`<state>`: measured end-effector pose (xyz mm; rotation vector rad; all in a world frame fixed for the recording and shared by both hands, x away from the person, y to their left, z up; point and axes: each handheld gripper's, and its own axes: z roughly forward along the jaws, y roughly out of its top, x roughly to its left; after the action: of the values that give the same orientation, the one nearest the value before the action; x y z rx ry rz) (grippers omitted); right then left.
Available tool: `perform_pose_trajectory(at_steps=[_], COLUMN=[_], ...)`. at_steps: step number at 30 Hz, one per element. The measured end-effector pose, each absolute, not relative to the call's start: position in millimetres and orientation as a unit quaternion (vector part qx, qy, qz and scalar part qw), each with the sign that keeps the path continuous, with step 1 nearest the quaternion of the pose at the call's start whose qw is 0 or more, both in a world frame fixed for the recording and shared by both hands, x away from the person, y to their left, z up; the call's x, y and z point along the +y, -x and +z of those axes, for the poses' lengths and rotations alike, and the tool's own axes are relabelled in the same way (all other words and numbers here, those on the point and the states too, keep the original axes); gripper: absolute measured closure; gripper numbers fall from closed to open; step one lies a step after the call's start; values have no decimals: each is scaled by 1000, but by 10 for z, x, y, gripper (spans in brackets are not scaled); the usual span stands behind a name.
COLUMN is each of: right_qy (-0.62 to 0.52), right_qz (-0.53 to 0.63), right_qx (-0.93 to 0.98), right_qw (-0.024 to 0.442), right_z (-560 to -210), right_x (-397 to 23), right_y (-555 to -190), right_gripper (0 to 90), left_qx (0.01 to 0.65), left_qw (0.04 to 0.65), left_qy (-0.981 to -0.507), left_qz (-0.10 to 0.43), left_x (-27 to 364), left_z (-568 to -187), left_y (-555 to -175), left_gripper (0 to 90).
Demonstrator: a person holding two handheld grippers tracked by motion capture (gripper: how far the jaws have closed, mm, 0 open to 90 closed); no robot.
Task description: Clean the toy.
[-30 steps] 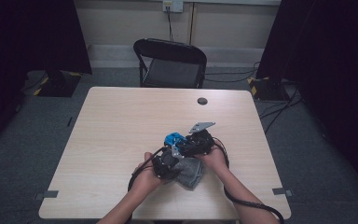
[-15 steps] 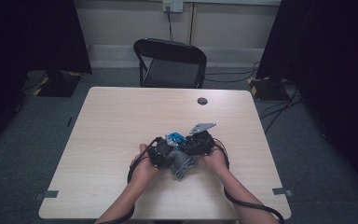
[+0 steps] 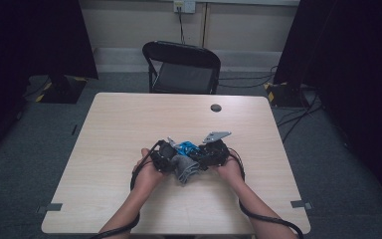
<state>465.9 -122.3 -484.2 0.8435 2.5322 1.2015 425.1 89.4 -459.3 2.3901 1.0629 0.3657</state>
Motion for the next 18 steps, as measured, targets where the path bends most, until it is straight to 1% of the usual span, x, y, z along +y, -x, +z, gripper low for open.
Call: perform_pose_trajectory(at_steps=[18], right_qy=[-287], right_qz=[408], right_qx=[860], right_qw=[108], right_z=[-4842], right_x=[-1226], right_y=[-4652], right_gripper=[434], left_qx=[407], left_qw=[234], left_qy=[-872], left_qz=[139], left_x=[1017], left_z=[-4572], left_y=[-4339], left_gripper=[745])
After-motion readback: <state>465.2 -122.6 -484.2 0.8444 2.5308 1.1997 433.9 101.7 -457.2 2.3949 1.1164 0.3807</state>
